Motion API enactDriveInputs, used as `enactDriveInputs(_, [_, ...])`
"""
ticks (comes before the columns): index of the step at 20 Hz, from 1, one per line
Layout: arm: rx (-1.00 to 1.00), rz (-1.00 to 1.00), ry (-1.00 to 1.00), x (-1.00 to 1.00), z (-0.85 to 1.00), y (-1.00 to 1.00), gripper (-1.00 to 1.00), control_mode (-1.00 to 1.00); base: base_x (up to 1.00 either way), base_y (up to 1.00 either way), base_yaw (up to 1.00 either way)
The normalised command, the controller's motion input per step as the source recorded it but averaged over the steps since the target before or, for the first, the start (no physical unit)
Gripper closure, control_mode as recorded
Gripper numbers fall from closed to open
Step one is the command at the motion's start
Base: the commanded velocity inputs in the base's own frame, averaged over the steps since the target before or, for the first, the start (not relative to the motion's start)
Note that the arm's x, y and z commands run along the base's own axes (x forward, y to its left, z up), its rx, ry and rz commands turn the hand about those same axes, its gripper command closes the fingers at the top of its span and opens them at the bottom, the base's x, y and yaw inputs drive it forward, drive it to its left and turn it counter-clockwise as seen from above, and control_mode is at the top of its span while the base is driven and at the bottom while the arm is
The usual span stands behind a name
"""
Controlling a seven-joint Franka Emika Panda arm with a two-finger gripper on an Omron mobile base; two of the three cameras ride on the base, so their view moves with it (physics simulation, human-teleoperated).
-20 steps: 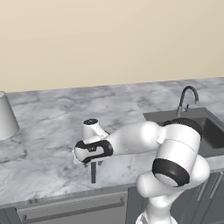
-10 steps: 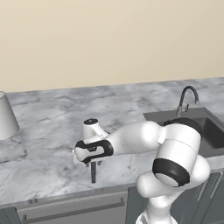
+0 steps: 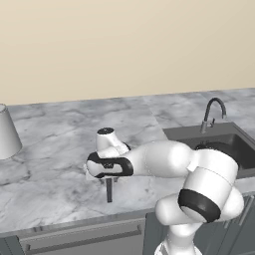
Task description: Pick the cup and strainer and place them in the sink. Then turn on the water.
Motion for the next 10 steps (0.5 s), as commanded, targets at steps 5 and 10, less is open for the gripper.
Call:
enactDriveInputs(5, [0.0, 0.0, 0.0, 0.0, 0.55, -0.26, 1.0, -1.0, 0.0, 0.0, 0.0])
enactDriveInputs(10, [0.0, 0.0, 0.0, 0.0, 0.58, -0.26, 1.0, -1.0, 0.0, 0.0, 0.0])
